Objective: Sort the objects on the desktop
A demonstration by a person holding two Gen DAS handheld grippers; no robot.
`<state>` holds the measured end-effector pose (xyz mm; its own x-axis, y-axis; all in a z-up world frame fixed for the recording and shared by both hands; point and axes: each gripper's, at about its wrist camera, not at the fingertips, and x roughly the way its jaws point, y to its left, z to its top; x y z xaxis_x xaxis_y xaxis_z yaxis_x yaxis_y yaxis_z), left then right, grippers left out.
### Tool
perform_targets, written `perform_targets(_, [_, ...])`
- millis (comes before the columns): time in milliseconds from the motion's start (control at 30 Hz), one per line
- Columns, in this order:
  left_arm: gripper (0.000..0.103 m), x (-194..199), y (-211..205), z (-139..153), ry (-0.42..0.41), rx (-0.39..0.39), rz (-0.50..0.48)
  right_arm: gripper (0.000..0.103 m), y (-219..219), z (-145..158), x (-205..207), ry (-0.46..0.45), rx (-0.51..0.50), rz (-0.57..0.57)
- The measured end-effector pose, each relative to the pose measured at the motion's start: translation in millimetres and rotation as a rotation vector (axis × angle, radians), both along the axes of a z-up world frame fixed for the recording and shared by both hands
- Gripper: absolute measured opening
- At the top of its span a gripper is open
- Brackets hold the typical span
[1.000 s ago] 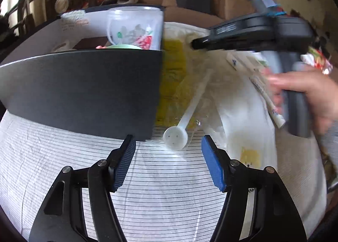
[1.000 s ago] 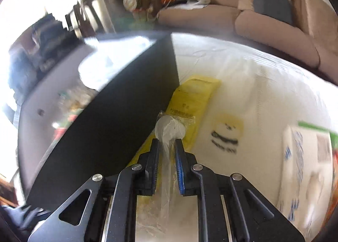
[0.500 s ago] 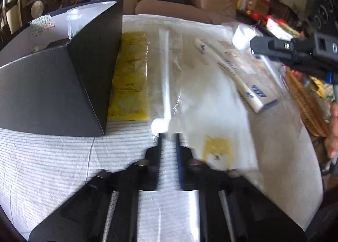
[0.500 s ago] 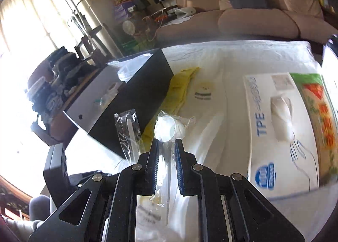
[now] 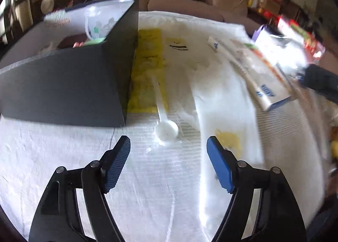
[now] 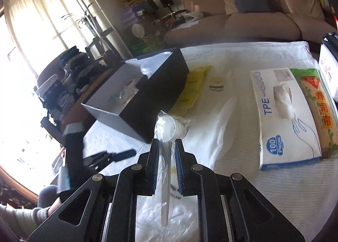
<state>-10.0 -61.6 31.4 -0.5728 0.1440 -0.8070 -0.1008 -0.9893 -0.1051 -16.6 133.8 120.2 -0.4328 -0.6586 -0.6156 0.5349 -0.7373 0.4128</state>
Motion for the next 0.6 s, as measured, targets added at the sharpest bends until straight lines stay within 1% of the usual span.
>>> perform_targets(33, [0.072, -3.5, 3.3, -4.2, -0.008, -0.009, -0.003, 0.014, 0.1, -1.5, 2.2, -0.006, -0.005, -0.001])
perform_targets(67, [0.068, -8.5, 6.0, -9.9, -0.030, -0.014, -0.002, 0.014, 0.4, -3.4, 3.6, -0.012, -0.008, -0.003])
perform_targets(100, [0.060, -11.2, 7.5, -14.6, -0.047, -0.006, -0.004, 0.014, 0.5, -6.1, 4.2, -0.017, -0.008, -0.004])
perform_targets(133, [0.032, -10.3, 5.0, -15.4, -0.053, 0.006, -0.011, 0.014, 0.1, -7.5, 4.7, -0.022, -0.006, -0.005])
perform_targets(167, [0.015, -10.4, 6.1, -18.9, -0.058, -0.007, -0.013, 0.014, -0.4, -8.5, 5.1, -0.025, -0.005, -0.005])
perform_targets(200, [0.013, -8.0, 5.8, -20.1, -0.054, -0.012, -0.020, 0.014, -1.2, -8.6, 5.7, -0.026, -0.003, -0.004])
perform_targets(267, [0.009, -1.1, 2.1, -18.0, -0.057, 0.005, -0.046, 0.014, -3.9, -4.1, 6.2, -0.018, 0.003, 0.000])
perform_targets(333, [0.009, 10.6, -3.4, -5.1, -0.048, 0.020, -0.073, 0.014, -9.0, 5.3, 5.9, 0.002, 0.013, 0.010])
perform_targets(433, [0.009, 32.2, -25.0, 35.2, -0.009, 0.127, -0.105, 0.014, -23.3, 26.0, 3.0, 0.036, 0.007, 0.043])
perform_targets(467, [0.009, 40.4, -36.3, 53.8, 0.018, 0.156, -0.118, 0.014, -31.6, 35.6, 0.8, 0.051, 0.004, 0.057])
perform_targets(533, [0.009, 53.4, -65.8, 89.1, 0.080, 0.168, -0.126, 0.014, -51.3, 52.6, -5.4, 0.077, -0.005, 0.099])
perform_targets(600, [0.009, 58.9, -105.7, 121.3, 0.129, 0.184, -0.101, 0.014, -78.8, 70.4, -13.8, 0.102, -0.007, 0.141])
